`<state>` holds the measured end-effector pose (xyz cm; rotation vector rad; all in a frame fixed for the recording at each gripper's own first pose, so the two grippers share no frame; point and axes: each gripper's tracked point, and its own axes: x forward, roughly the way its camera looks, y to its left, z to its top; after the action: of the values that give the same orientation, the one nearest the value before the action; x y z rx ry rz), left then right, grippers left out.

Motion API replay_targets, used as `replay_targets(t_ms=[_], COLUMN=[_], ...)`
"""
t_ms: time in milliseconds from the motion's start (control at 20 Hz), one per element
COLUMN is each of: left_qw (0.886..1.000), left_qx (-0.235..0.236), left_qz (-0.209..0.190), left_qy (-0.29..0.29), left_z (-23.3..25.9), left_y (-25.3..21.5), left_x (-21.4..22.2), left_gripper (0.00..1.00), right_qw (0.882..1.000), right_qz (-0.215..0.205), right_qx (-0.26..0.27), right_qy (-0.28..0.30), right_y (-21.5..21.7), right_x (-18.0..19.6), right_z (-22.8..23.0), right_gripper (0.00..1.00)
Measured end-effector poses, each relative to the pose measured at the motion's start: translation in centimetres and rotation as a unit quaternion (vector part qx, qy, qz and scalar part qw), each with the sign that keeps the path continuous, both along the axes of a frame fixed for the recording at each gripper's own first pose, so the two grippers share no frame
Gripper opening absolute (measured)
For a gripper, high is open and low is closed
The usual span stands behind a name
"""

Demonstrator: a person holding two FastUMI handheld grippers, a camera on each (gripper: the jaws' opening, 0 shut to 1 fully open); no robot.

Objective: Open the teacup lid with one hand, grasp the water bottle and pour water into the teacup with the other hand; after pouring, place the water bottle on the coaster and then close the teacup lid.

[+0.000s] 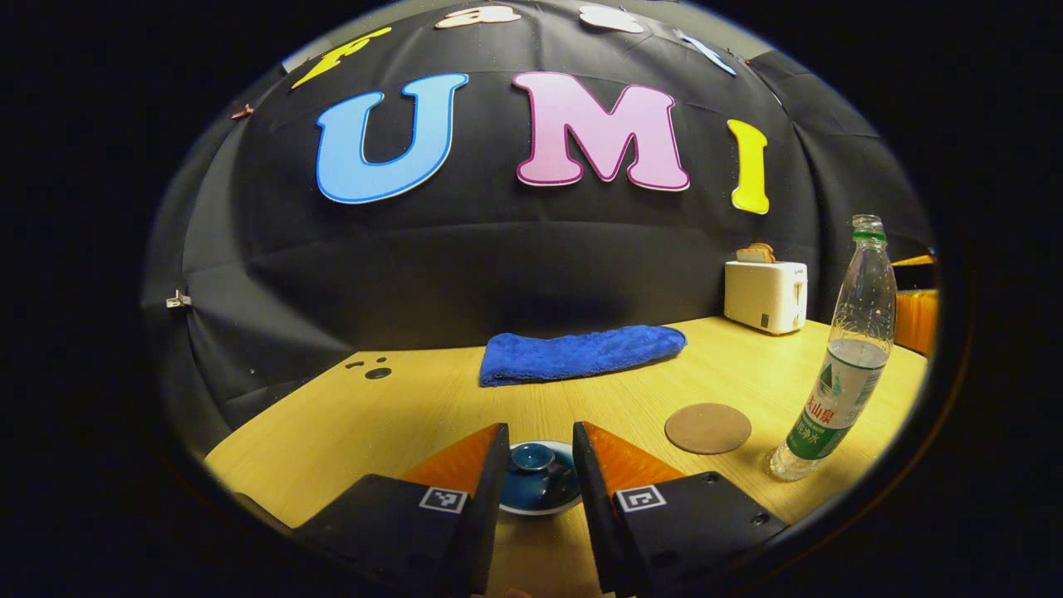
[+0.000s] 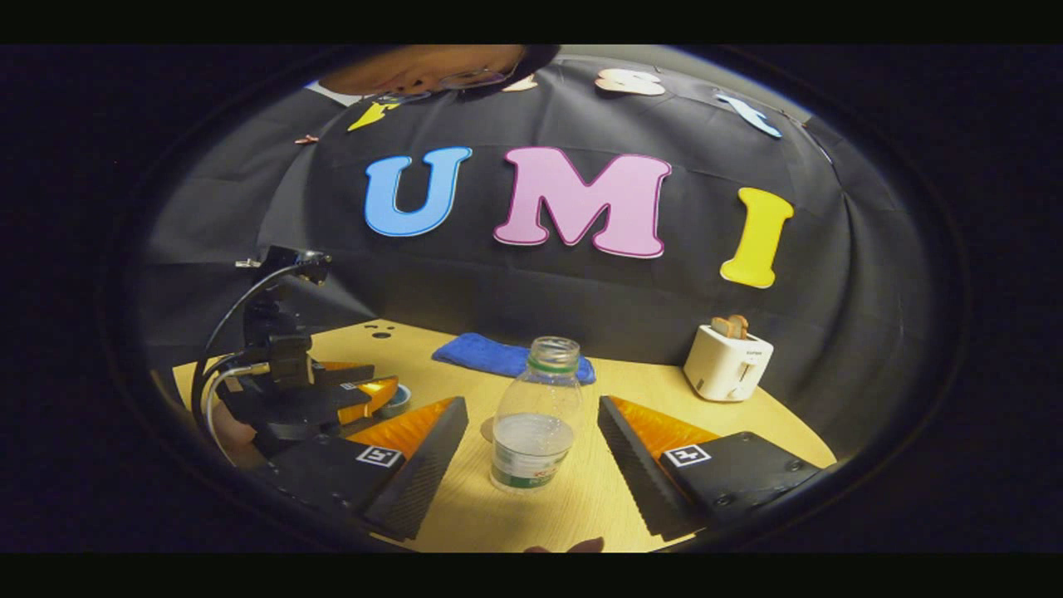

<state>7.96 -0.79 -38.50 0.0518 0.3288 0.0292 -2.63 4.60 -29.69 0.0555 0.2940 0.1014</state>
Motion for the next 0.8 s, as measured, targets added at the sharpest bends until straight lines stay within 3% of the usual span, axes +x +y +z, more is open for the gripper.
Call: replay_targets(t_ms=[50,150,550,800], left_qw=[1.000,1.000,1.000,0.999], left_qx=[-0.002,0.003,0.006,-0.002], left_qz=[0.001,0.003,0.003,0.006], left_qy=[0.002,0.005,0.001,-0.032], left_z=[-0.2,-0.7,-0.2,4.3], left_y=[0.1,0.1,0.3,1.0], left_x=[0.1,0.3,0.5,-0.1], left_gripper=[0.51,0.52,0.29,0.33], right_qw=[1.000,1.000,0.999,0.997], right_qz=[-0.002,-0.007,-0.021,-0.025], right_qx=[0.005,0.013,0.023,0.039], right_qy=[0.003,0.011,0.030,0.058], right_y=[0.1,0.2,0.2,1.0], right_x=[0.0,-0.1,-0.1,-0.3], right_z=[-0.4,-1.2,-3.7,-7.2], right_gripper=[0.98,0.98,0.98,0.98])
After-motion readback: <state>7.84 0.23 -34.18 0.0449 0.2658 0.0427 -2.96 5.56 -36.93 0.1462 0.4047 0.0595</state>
